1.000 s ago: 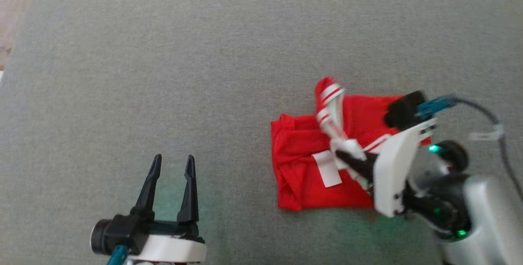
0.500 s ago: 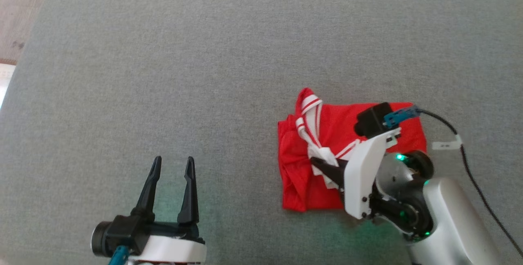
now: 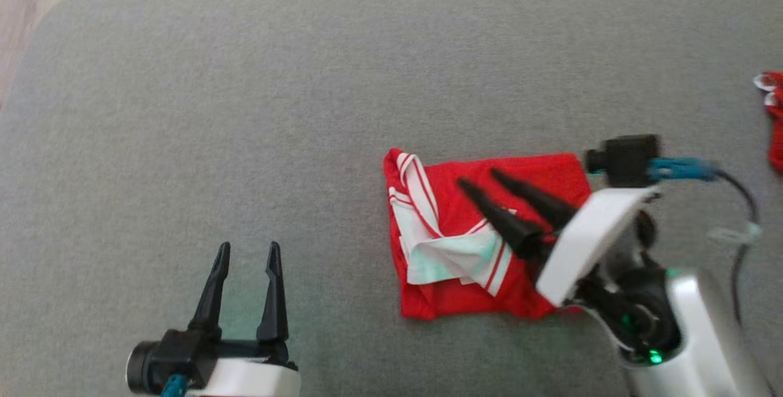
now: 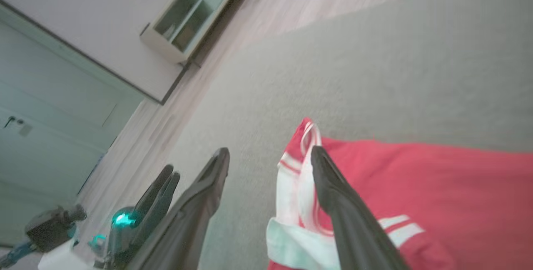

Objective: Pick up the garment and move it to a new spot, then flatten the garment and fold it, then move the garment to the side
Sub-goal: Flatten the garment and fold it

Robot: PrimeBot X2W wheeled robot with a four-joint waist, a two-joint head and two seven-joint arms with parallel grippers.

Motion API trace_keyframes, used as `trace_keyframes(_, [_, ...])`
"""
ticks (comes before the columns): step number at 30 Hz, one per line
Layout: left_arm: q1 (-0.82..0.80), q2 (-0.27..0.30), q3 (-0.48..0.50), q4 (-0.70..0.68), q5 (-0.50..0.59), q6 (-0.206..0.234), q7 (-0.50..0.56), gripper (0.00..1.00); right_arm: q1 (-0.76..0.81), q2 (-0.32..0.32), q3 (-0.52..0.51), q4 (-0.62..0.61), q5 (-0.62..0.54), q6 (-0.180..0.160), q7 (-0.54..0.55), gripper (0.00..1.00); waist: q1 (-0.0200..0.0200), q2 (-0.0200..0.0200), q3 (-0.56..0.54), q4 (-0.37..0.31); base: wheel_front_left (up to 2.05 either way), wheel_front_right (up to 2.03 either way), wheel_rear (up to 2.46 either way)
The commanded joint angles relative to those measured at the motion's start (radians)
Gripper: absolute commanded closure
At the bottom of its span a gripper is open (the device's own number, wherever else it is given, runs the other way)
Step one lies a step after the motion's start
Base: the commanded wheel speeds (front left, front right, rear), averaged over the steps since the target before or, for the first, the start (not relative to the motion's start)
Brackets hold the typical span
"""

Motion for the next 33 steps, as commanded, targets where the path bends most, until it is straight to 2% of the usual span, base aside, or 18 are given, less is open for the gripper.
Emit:
trace_keyframes(1, [-0.001, -0.003, 0.036, -0.028, 0.015, -0.007, -0.01, 0.0, 0.001, 0.015, -0.001, -0.049, -0.015, 0.008, -0.022, 0.0, 0.0, 0.0, -0.012, -0.014, 0.0, 0.0, 0.0])
trace_keyframes(3, [0.002, -0.003, 0.042, -0.028, 0.022, -0.01, -0.01, 0.0, 0.018, 0.01, -0.037, -0.078, -0.07, 0.008, -0.073, 0.0, 0.0, 0.0, -0.023, -0.025, 0.0, 0.0, 0.0])
trace_keyframes(5, [0.006, -0.003, 0.048, -0.028, 0.029, -0.014, -0.01, 0.0, 0.036, -0.026, -0.064, -0.095, -0.14, 0.008, -0.143, 0.0, 0.0, 0.0, -0.035, -0.037, 0.0, 0.0, 0.0])
trace_keyframes(10, [0.009, -0.003, 0.063, -0.026, 0.042, -0.026, -0.01, 0.0, 0.103, -0.101, -0.127, -0.047, -0.272, 0.008, -0.345, 0.0, 0.0, 0.0, -0.057, -0.064, 0.0, 0.0, 0.0])
trace_keyframes(15, [0.022, -0.003, 0.075, -0.024, 0.05, -0.033, -0.01, 0.0, 0.154, -0.139, -0.133, 0.045, -0.329, 0.008, -0.519, 0.0, 0.0, 0.0, -0.088, -0.08, 0.0, 0.0, 0.0])
trace_keyframes(19, [0.024, -0.003, 0.079, -0.024, 0.051, -0.032, -0.01, 0.0, 0.155, -0.169, -0.116, 0.132, -0.335, 0.008, -0.6, 0.0, 0.0, 0.0, -0.093, -0.081, 0.0, 0.0, 0.0])
trace_keyframes(21, [0.022, -0.003, 0.077, -0.023, 0.052, -0.034, -0.01, 0.0, 0.138, -0.182, -0.09, 0.182, -0.317, 0.008, -0.611, 0.46, 0.0, 0.0, -0.092, -0.077, 0.0, 0.0, 0.0])
trace_keyframes(22, [0.021, -0.003, 0.076, -0.023, 0.052, -0.035, -0.01, 0.0, 0.124, -0.195, -0.067, 0.206, -0.31, 0.008, -0.611, 0.93, 0.0, 0.0, -0.09, -0.074, 0.0, 0.0, 0.0])
trace_keyframes(23, [0.02, -0.003, 0.074, -0.024, 0.052, -0.035, -0.01, 0.0, 0.108, -0.205, -0.043, 0.23, -0.297, 0.008, -0.61, 1.0, 0.0, 0.0, -0.088, -0.071, 0.0, 0.0, 0.0])
trace_keyframes(27, [0.015, -0.003, 0.064, -0.025, 0.047, -0.032, -0.01, 0.0, 0.034, -0.237, 0.067, 0.332, -0.262, 0.008, -0.597, 1.0, 0.0, 0.0, -0.076, -0.055, 0.0, 0.0, 0.0])
trace_keyframes(33, [0.008, -0.003, 0.048, -0.021, 0.031, -0.023, -0.01, 0.0, -0.046, -0.237, 0.235, 0.458, -0.237, 0.008, -0.596, 1.0, 0.0, 0.0, -0.068, -0.019, 0.0, 0.0, 0.0])
